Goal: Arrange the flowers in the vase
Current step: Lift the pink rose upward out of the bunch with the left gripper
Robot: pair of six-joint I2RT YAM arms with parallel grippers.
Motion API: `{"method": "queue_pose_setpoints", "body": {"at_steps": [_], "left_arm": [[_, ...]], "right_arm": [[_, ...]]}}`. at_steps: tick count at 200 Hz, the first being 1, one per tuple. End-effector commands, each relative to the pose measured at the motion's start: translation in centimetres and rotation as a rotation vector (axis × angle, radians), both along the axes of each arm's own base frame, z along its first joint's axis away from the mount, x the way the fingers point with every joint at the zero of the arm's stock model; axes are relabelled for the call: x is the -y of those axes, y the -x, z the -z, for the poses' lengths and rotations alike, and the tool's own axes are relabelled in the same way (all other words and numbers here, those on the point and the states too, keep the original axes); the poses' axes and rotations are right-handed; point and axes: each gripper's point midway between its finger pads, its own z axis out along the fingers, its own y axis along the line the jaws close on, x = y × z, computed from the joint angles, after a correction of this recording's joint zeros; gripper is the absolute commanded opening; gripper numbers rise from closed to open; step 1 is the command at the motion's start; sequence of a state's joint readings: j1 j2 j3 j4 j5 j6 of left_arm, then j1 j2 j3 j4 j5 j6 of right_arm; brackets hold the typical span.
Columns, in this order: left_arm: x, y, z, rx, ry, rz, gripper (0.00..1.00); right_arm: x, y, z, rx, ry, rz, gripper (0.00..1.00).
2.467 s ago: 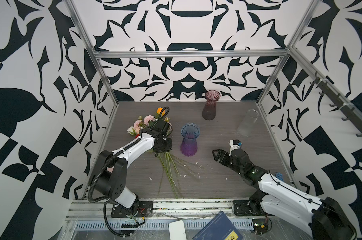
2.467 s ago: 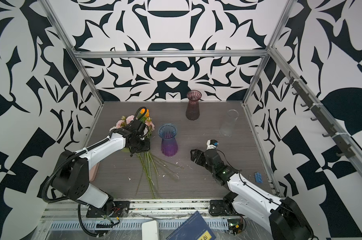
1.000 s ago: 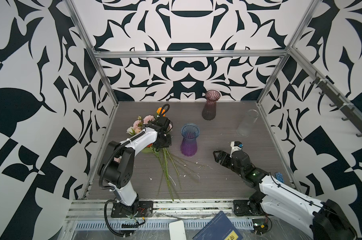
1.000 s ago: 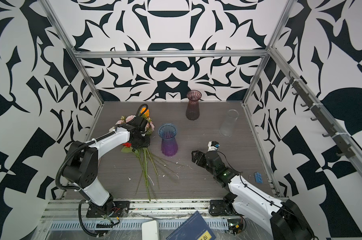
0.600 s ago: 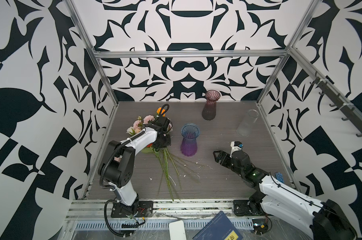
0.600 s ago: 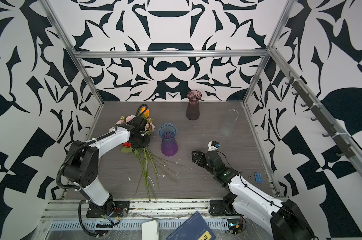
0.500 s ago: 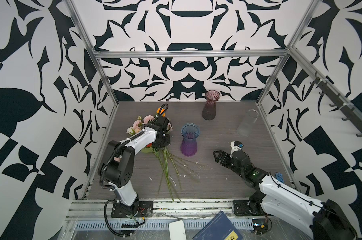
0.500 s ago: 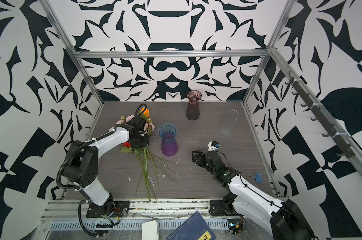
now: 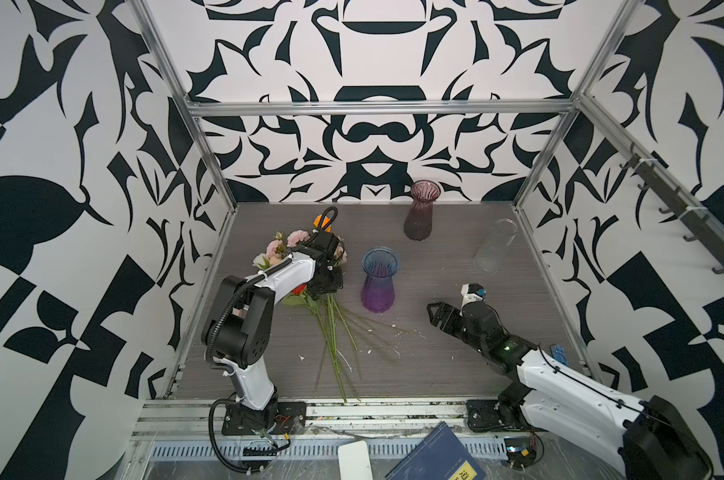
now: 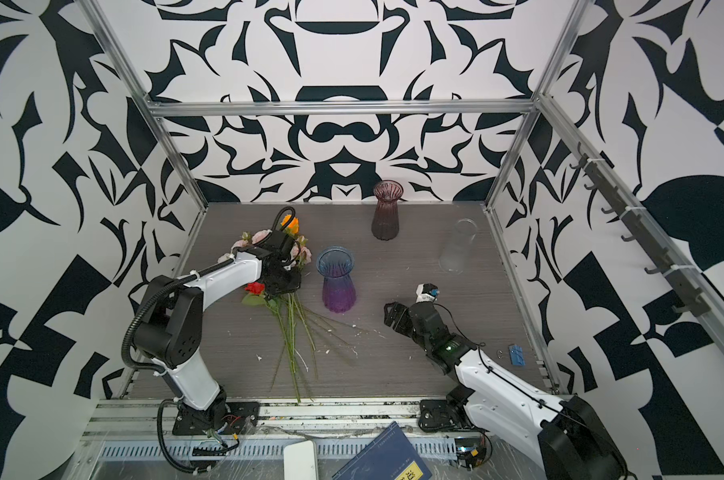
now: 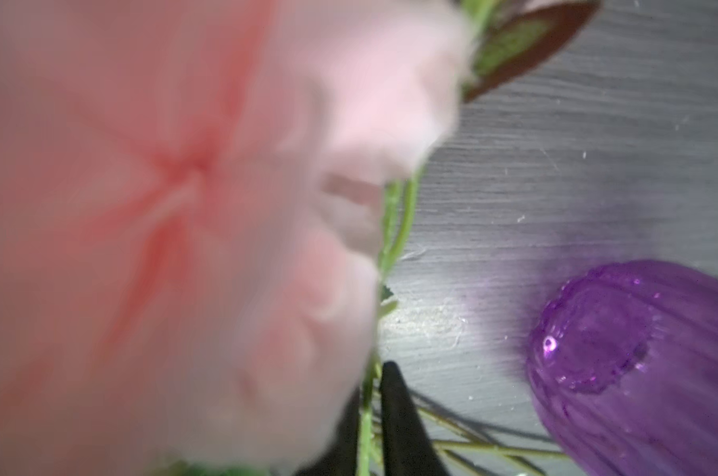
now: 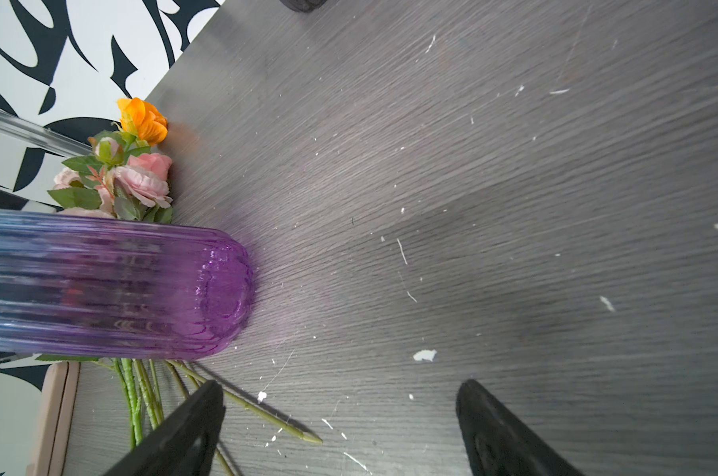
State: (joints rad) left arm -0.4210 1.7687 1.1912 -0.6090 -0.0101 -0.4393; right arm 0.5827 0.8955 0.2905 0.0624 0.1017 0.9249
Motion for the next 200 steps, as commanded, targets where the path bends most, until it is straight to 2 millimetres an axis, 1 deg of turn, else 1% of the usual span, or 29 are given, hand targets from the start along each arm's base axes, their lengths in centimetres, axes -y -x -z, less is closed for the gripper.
{"method": "queue_pose_setpoints", "body": {"at_steps": [1, 26, 51, 96, 106, 118, 143, 148, 151, 153, 157, 176, 200], "left_arm": [[-0.6, -0.1, -0.2, -0.01, -0.036, 0.004, 0.01], [-0.7, 0.0, -1.2, 0.02, -0.023, -0.002, 0.0], [-0.7, 0.0, -3.3, 0.062, 0.003, -0.013, 0.0], [-0.3, 0.5, -8.3, 0.171, 0.102, -0.043, 0.0], [-0.5, 0.5, -9.6, 0.202, 0.113, -0.055, 0.0], [-1.1, 0.7, -11.6, 0.251, 0.113, -0.08, 0.0], [-2.3, 1.1, -16.8, 0.384, 0.148, -0.143, 0.0], [-2.4, 1.2, -18.1, 0.418, 0.166, -0.147, 0.0], [-2.4, 1.1, -18.5, 0.43, 0.171, -0.148, 0.0], [-2.5, 1.4, -19.6, 0.46, 0.188, -0.149, 0.0], [-2.6, 1.6, -21.0, 0.494, 0.206, -0.148, 0.0], [-2.6, 2.3, -26.4, 0.627, 0.277, -0.126, 0.0], [-1.2, 3.4, -33.6, 0.779, 0.425, -0.042, 0.0]], "right_arm": [[0.2, -0.8, -1.5, 0.035, -0.016, 0.034, 0.92], [0.2, -0.8, -1.5, 0.037, -0.016, 0.035, 0.92], [0.1, -0.8, -1.5, 0.035, -0.019, 0.03, 0.92], [-0.5, -1.0, -1.7, 0.04, -0.034, 0.009, 0.92], [-0.7, -1.1, -1.7, 0.041, -0.038, 0.005, 0.92], [-0.7, -1.1, -1.7, 0.044, -0.039, 0.002, 0.92], [-1.0, -1.0, -1.7, 0.04, -0.039, -0.017, 0.92], [-1.2, -1.0, -1.7, 0.038, -0.036, -0.028, 0.92], [-1.3, -1.0, -1.7, 0.038, -0.035, -0.033, 0.92], [-1.3, -1.0, -1.7, 0.036, -0.034, -0.035, 0.92], [-1.4, -1.1, -1.7, 0.034, -0.034, -0.039, 0.92], [-1.5, -1.1, -1.6, 0.032, -0.032, -0.042, 0.92], [-1.2, -1.1, -1.6, 0.041, -0.039, -0.025, 0.92]]}}
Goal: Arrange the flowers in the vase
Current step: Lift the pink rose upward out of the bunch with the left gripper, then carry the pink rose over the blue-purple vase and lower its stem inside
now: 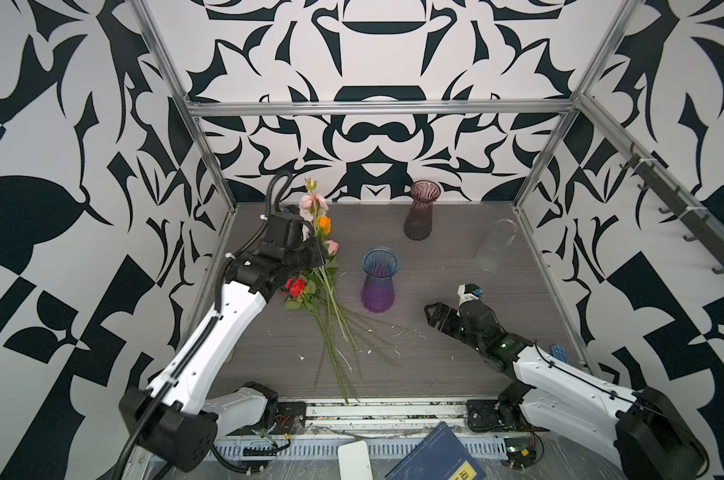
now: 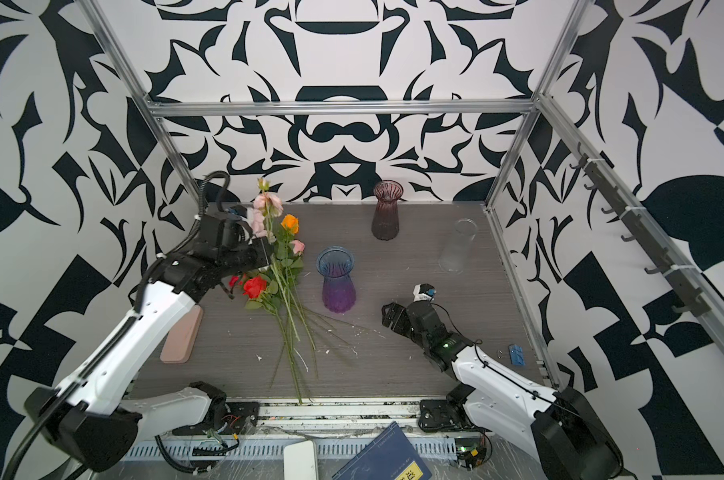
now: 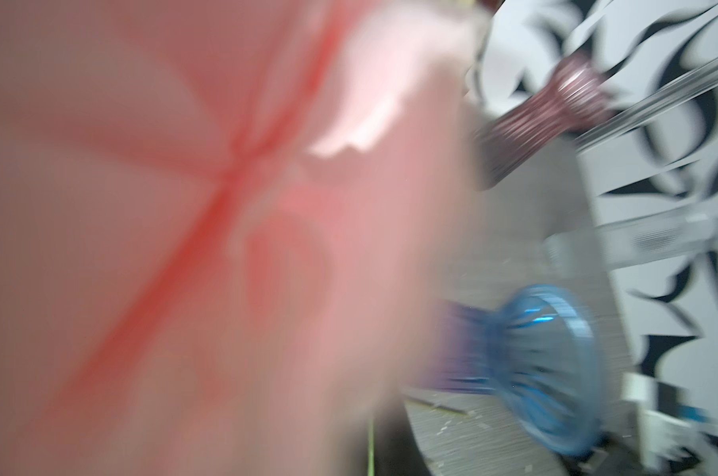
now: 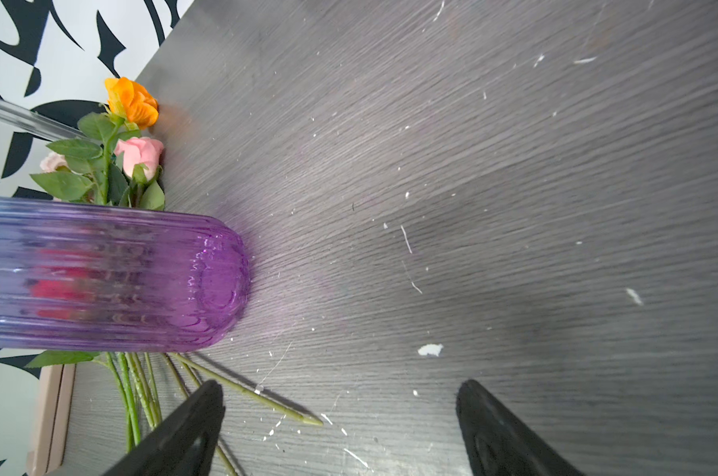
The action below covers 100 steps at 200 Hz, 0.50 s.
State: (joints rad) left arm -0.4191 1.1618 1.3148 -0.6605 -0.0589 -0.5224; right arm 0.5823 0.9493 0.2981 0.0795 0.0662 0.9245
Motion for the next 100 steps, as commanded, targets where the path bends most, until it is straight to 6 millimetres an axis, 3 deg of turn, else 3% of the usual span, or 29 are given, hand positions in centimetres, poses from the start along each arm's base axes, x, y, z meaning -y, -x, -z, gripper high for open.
{"method": "queue_pose_setpoints", "body": {"at_steps": [1, 20, 44, 76, 100], "left_arm": [[0.9, 1.1, -7.8, 0.191, 0.117, 0.073, 0.0], [2.5, 2.2, -13.3, 0.344, 0.211, 0.182, 0.0], [4.0, 2.8, -18.0, 0.489, 0.283, 0.28, 0.0], [6.0, 1.9, -21.2, 0.605, 0.317, 0.349, 0.0], [7.7, 1.0, -22.2, 0.695, 0.267, 0.365, 0.0]], "right_arm": [[-0.5, -1.2, -2.5, 0.077, -0.04, 0.004, 0.92], [-0.4, -1.0, -2.7, 0.085, -0.043, 0.006, 0.92], [-0.3, -0.9, -2.8, 0.089, -0.042, 0.007, 0.92], [-0.2, -0.8, -2.9, 0.093, -0.043, 0.006, 0.92], [0.1, -0.7, -3.0, 0.102, -0.043, 0.013, 0.92]]}}
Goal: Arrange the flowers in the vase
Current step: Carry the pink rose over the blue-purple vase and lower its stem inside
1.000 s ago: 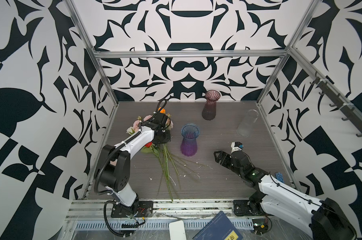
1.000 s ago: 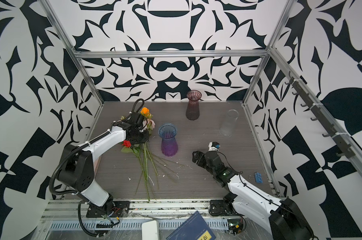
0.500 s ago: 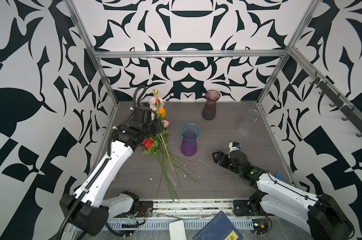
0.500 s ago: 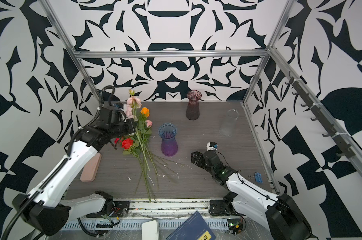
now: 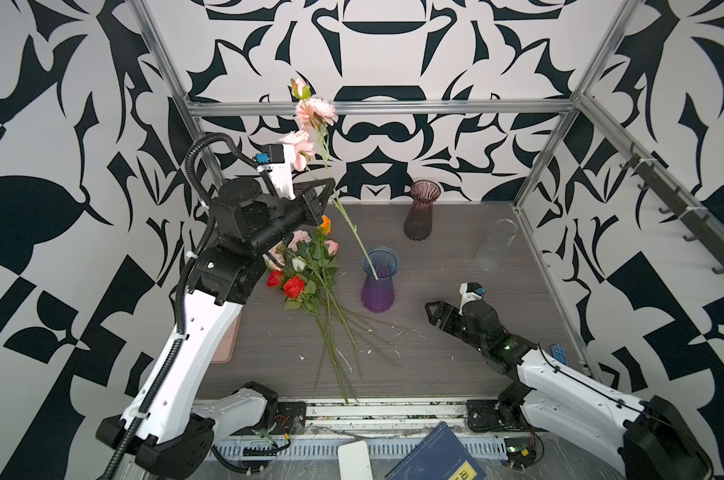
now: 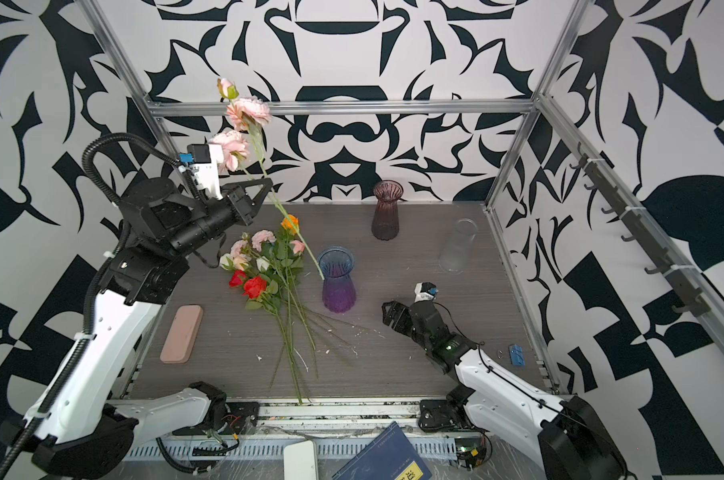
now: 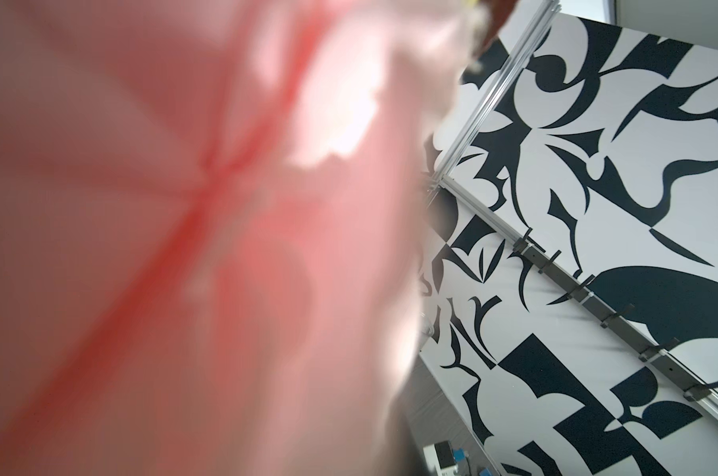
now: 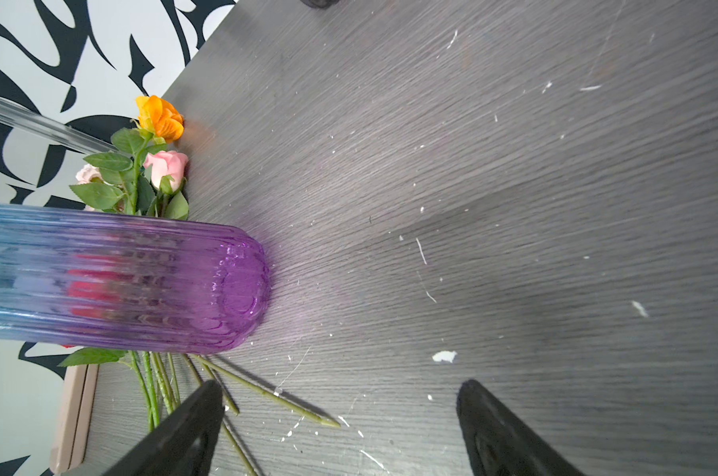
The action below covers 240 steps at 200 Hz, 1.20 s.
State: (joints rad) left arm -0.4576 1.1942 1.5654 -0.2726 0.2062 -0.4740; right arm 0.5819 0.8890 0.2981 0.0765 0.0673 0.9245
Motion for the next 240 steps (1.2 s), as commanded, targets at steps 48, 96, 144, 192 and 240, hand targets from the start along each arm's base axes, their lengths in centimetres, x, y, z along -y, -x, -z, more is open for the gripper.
{"method": "queue_pose_setpoints", "body": {"at_steps": [48, 96, 144, 192, 240], "left_arm": [[6.6, -2.1, -0.3, 0.338, -0.227, 0.049, 0.0], [8.5, -2.5, 2.8, 0.417, -0.331, 0.04, 0.0], [7.7, -0.9, 8.6, 0.286, -0.272, 0.069, 0.0], [7.5, 1.0, 11.4, 0.177, -0.273, 0.142, 0.61], [5.7, 3.7, 11.2, 0.046, -0.349, 0.184, 0.97]], "right_arm": [[0.5, -0.4, -1.6, 0.062, -0.016, 0.027, 0.92], [0.3, -0.7, -1.5, 0.05, -0.008, 0.025, 0.93], [0.1, -0.8, -1.4, 0.04, -0.006, 0.019, 0.93], [0.1, -0.8, -1.1, 0.034, -0.002, 0.017, 0.93], [0.2, -0.9, -0.8, 0.026, 0.007, 0.024, 0.92]]}}
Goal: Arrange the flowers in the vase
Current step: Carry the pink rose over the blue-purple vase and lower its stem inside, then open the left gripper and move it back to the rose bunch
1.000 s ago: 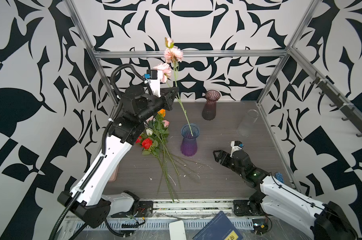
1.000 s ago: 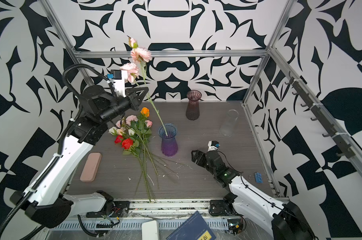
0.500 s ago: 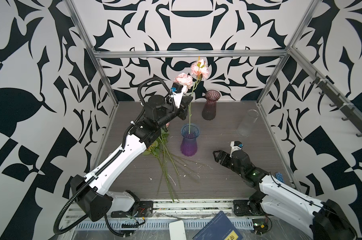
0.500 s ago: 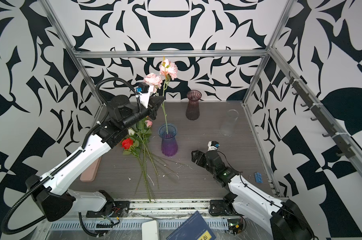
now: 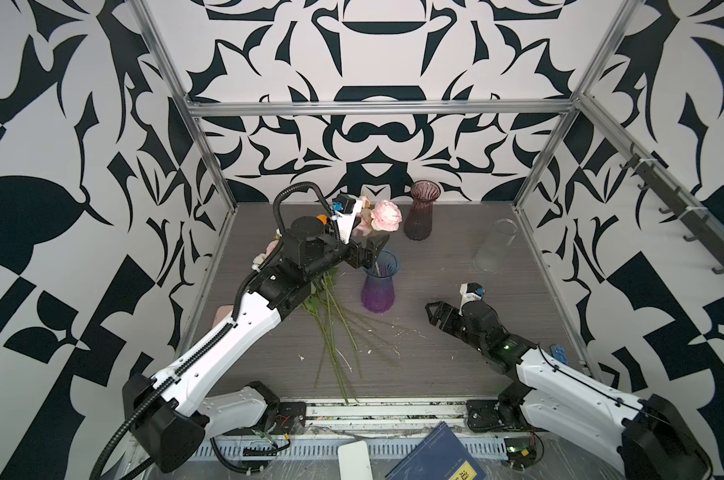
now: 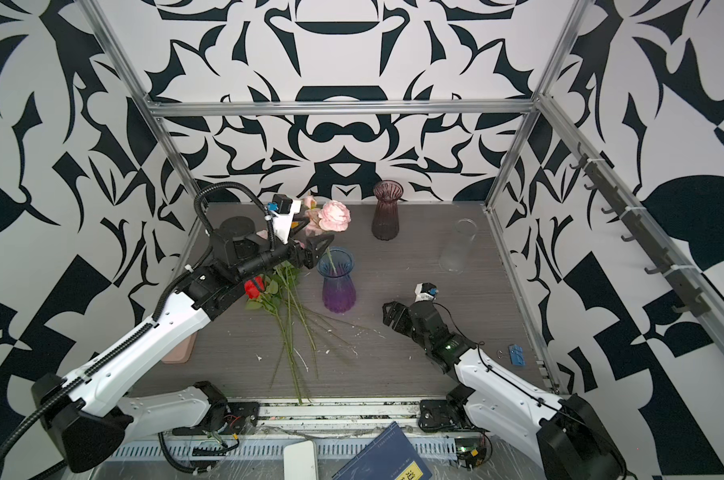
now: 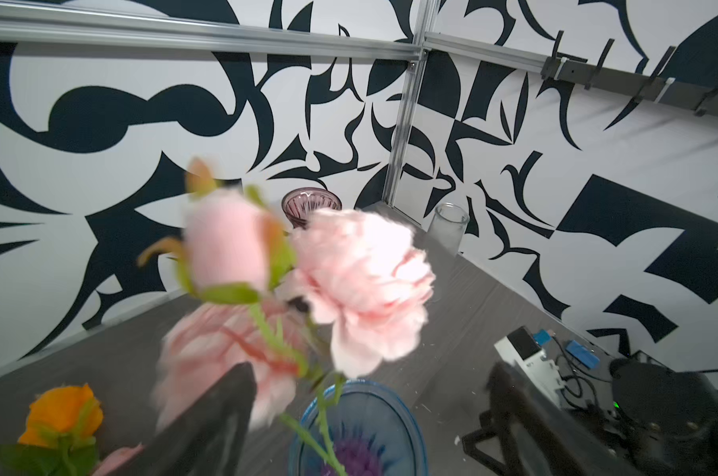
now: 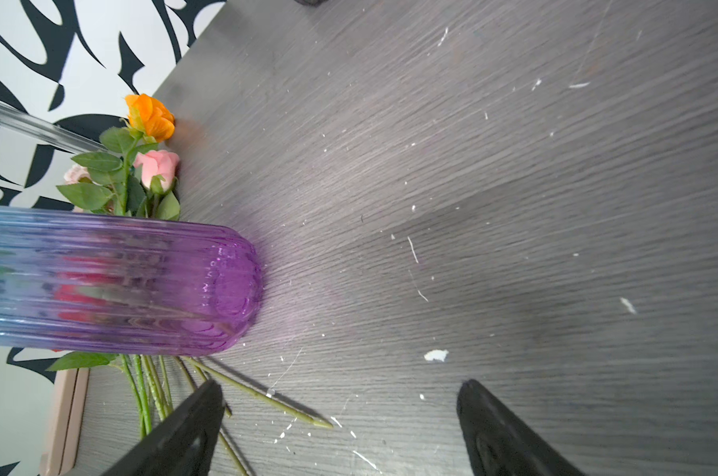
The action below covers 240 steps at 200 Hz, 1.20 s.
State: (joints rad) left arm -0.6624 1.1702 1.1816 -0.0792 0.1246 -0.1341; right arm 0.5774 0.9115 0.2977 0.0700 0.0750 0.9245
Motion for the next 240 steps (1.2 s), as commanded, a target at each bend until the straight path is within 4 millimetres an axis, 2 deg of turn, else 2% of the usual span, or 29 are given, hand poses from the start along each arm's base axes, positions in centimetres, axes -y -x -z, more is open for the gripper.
{"method": "queue_pose_setpoints", "body": {"at_steps": [1, 27, 46, 70, 75, 104, 121, 134, 157, 174, 196, 201, 217, 240], "left_arm": [[-1.1, 2.3, -1.3, -0.07, -0.03, 0.029, 0.97], [-2.3, 4.7, -1.4, -0.144, -0.048, 0.05, 0.97], [-4.1, 5.6, -1.0, -0.172, -0.042, -0.003, 0.94], [-6.8, 5.9, 1.6, -0.235, -0.097, -0.124, 0.86], [-7.2, 5.9, 2.3, -0.252, -0.108, -0.139, 0.81], [-8.7, 5.9, 6.1, -0.374, -0.134, -0.18, 0.78], [-9.7, 4.9, 8.4, -0.465, -0.145, -0.232, 0.77], [-10.4, 3.9, 9.8, -0.534, -0.135, -0.258, 0.7], [-11.6, 1.9, 12.2, -0.652, -0.088, -0.296, 0.66], [-12.5, 0.3, 14.6, -0.768, -0.062, -0.332, 0.57], [-13.5, -1.6, 18.1, -0.93, -0.024, -0.366, 0.39], [-13.7, -2.1, 19.5, -0.978, -0.026, -0.38, 0.37], [-14.5, -3.2, 22.0, -1.044, -0.032, -0.424, 0.36], [-15.1, -4.5, 24.8, -1.097, -0.047, -0.483, 0.4]], "right_arm": [[-0.1, -0.9, -1.6, 0.048, -0.013, 0.013, 0.92], [0.0, -0.9, -1.7, 0.053, -0.014, 0.019, 0.92], [0.0, -0.9, -1.6, 0.049, -0.013, 0.017, 0.92], [-0.3, -1.0, -1.6, 0.041, -0.008, 0.004, 0.92], [-0.4, -1.0, -1.6, 0.039, -0.006, 0.002, 0.92], [-0.7, -1.2, -1.4, 0.027, 0.0, -0.009, 0.92], [-0.9, -1.3, -1.3, 0.017, 0.003, -0.015, 0.92], [-1.0, -1.4, -1.1, 0.008, 0.007, -0.019, 0.92], [-1.2, -1.5, -1.0, 0.001, 0.01, -0.022, 0.92], [-1.1, -1.6, -1.0, 0.005, 0.008, -0.019, 0.92], [-1.0, -1.5, -1.1, 0.011, 0.001, -0.011, 0.92], [-1.0, -1.5, -1.1, 0.013, 0.0, -0.009, 0.92], [-0.7, -1.4, -1.2, 0.02, -0.004, -0.001, 0.92], [-0.4, -1.2, -1.4, 0.035, -0.014, 0.015, 0.92]]}}
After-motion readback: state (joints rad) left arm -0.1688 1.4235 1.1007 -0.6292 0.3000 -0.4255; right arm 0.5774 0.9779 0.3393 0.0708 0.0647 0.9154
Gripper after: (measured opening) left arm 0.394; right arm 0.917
